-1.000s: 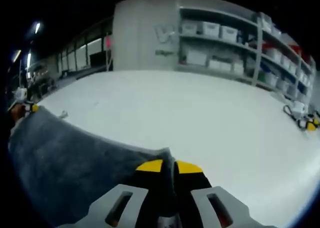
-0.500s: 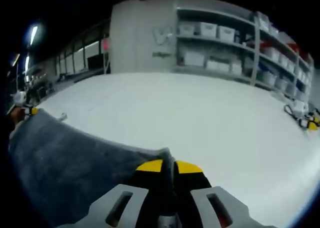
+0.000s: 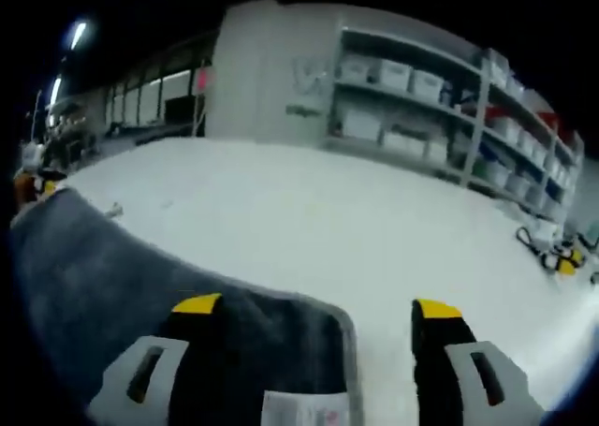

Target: Open the folded towel by lifting each exposed corner and separating the folded layers until the towel lies flat within the target outline without major curled edges

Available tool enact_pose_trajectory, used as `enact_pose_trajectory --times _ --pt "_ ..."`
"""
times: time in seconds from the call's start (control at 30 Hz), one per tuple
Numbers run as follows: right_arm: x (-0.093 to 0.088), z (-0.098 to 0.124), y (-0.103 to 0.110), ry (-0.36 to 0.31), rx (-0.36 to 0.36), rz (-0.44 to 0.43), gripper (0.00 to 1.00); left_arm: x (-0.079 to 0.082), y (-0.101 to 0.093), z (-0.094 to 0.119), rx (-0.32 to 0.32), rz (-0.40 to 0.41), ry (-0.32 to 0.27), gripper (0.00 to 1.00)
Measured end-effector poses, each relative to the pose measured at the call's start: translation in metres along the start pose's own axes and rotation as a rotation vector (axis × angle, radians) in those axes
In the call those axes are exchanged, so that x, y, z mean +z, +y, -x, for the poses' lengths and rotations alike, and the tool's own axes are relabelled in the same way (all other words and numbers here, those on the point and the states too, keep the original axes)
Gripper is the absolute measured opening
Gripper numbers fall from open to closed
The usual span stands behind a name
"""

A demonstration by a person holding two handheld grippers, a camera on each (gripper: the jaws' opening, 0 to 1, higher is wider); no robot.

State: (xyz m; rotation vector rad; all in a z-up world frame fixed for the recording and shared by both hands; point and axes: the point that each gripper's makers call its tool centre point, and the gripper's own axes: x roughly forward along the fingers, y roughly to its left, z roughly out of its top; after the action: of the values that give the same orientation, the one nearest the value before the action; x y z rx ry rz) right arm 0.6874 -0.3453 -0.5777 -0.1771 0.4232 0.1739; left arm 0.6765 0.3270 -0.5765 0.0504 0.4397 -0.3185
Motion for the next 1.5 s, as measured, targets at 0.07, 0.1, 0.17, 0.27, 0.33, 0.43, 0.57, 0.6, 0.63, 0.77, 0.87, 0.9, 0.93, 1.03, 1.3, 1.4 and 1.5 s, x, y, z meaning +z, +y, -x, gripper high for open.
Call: enact_pose_trajectory --times 0.07,0.1,0.17,0.27,0.33,0.43,0.57,0.6,0.63,0.77,0.87,0.9,0.93,1.03,1.3,1.4,1.5 --pt "0.007 0.004 0.0 -0.017 0.012 0.06 1.0 0.005 0.004 0.007 0.035 -0.015 -0.007 1.0" --pt "0.007 0.007 0.001 -0.011 0.011 0.055 1.0 0.009 0.005 0.011 0.046 -0.024 -0.021 1.0" --pt "0.01 0.009 0.003 -0.02 0.031 0.026 1.0 0.015 0.001 0.017 0.033 -0.031 -0.039 1.0" --pt "0.019 0.01 -0.003 -0.042 0.011 0.027 1.0 0.02 -0.002 0.026 0.028 -0.032 -0.053 1.0" --pt "0.027 0.007 -0.011 -0.053 0.01 0.007 1.0 0.023 -0.004 0.03 0.023 -0.044 -0.058 1.0" --pt "0.033 0.002 -0.021 -0.055 0.007 0.003 1.0 0.027 -0.005 0.038 0.012 -0.042 -0.065 1.0" --pt "0.041 -0.001 -0.037 -0.065 0.001 0.0 1.0 0.035 -0.01 0.049 -0.021 -0.019 -0.083 1.0" --pt "0.042 -0.001 -0.04 -0.067 -0.001 -0.002 1.0 0.037 -0.012 0.05 -0.03 -0.017 -0.09 1.0" --pt "0.043 0.0 -0.042 -0.07 -0.002 -0.01 1.0 0.041 -0.015 0.054 -0.045 -0.014 -0.1 1.0" --pt "0.048 0.008 -0.043 -0.09 -0.006 -0.022 1.0 0.053 -0.028 0.066 -0.08 -0.017 -0.135 1.0" --pt "0.053 0.016 -0.039 -0.103 0.0 -0.019 1.0 0.059 -0.037 0.073 -0.1 -0.034 -0.143 1.0" --pt "0.055 0.02 -0.037 -0.11 0.003 -0.017 1.0 0.062 -0.042 0.077 -0.112 -0.043 -0.149 1.0" --pt "0.058 0.024 -0.035 -0.119 0.005 -0.014 1.0 0.064 -0.045 0.079 -0.127 -0.043 -0.153 1.0" --pt "0.066 0.036 -0.032 -0.145 0.002 -0.013 1.0 0.071 -0.051 0.089 -0.145 -0.036 -0.174 1.0" --pt "0.075 0.073 -0.015 -0.193 0.017 0.002 1.0 0.086 -0.071 0.123 -0.162 -0.023 -0.246 1.0" --pt "0.078 0.086 -0.006 -0.213 0.023 0.007 1.0 0.09 -0.095 0.139 -0.207 -0.038 -0.263 1.0" --pt "0.079 0.096 0.0 -0.226 0.031 0.007 1.0 0.091 -0.111 0.15 -0.229 -0.05 -0.262 1.0"
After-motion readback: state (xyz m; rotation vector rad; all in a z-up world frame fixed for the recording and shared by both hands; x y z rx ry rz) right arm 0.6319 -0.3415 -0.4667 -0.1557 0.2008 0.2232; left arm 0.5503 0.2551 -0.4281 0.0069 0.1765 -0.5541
